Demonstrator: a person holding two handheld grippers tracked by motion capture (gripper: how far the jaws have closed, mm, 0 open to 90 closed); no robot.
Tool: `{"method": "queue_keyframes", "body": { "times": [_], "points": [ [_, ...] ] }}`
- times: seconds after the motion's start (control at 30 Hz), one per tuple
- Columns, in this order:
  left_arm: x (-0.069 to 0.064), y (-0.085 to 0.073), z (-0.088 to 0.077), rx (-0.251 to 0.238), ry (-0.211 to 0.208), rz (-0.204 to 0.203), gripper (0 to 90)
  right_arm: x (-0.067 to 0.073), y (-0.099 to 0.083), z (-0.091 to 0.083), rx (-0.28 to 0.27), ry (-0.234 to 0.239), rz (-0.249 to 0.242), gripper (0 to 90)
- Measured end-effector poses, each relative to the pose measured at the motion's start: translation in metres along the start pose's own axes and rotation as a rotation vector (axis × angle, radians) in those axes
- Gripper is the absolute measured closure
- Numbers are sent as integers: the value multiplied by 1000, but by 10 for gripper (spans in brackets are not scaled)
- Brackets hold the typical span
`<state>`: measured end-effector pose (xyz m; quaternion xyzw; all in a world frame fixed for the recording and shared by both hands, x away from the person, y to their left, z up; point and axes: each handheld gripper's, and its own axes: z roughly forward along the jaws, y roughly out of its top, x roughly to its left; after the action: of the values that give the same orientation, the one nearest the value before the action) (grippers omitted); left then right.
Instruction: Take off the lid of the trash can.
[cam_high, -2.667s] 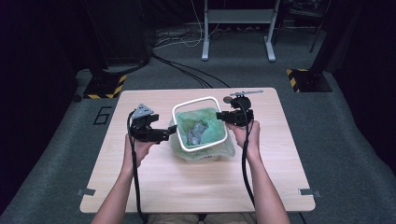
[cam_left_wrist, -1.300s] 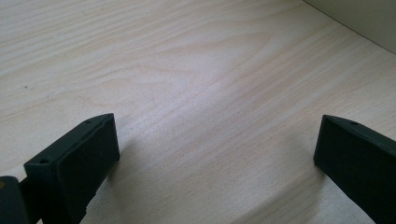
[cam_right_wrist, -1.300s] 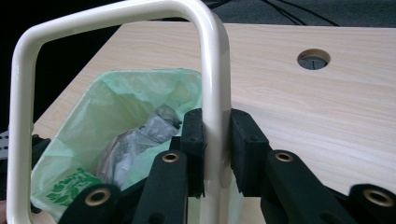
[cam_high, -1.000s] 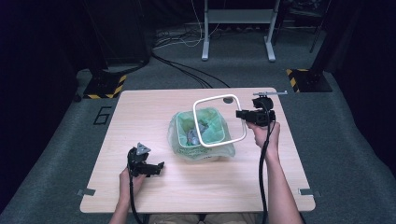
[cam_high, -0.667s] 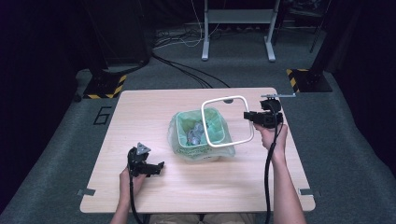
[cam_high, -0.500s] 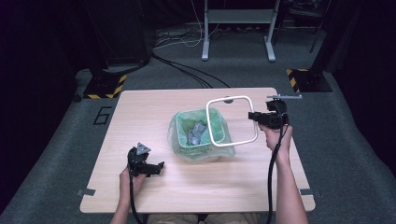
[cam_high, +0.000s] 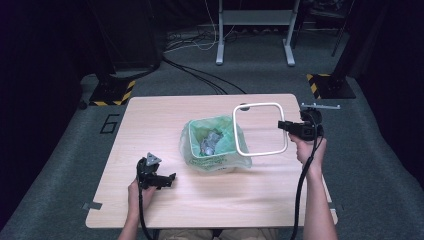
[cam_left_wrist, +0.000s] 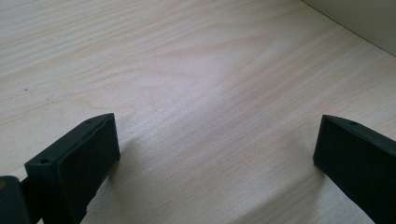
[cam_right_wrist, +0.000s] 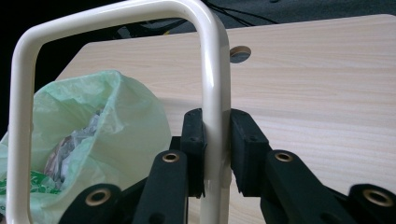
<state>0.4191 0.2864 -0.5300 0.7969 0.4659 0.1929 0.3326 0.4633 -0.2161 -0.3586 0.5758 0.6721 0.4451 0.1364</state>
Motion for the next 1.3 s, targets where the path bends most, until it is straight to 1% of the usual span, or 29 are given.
{"method": "queue_keyframes", "body": {
  "times": [0.17,0.27,0.33,0.57,0.83,0.97,1.0,1.03,1.17,1.3],
  "points": [
    [0,0,0,-1,0,1,2,-4,-2,-2,-5,-6,11,764],
    [0,0,0,-1,0,1,1,-6,-2,-3,1,-16,5,764],
    [0,0,0,-1,0,1,1,-8,-3,-4,3,-21,14,763],
    [0,0,0,-1,0,1,1,-14,-5,-8,-1,-32,19,763],
    [0,0,0,-1,0,1,2,-24,-6,-18,-13,-57,34,763],
    [0,0,0,0,0,1,1,-28,-7,-18,-10,-66,48,763],
    [0,0,0,0,0,1,2,-31,-8,-18,-9,-73,46,763],
    [0,0,0,-1,0,1,2,-32,-8,-18,-6,-75,55,763],
    [0,0,0,-1,0,1,1,-37,-10,-16,-3,-83,65,764],
    [0,0,0,-1,0,1,1,-40,-12,-15,-1,-86,71,764]
  ]
}}
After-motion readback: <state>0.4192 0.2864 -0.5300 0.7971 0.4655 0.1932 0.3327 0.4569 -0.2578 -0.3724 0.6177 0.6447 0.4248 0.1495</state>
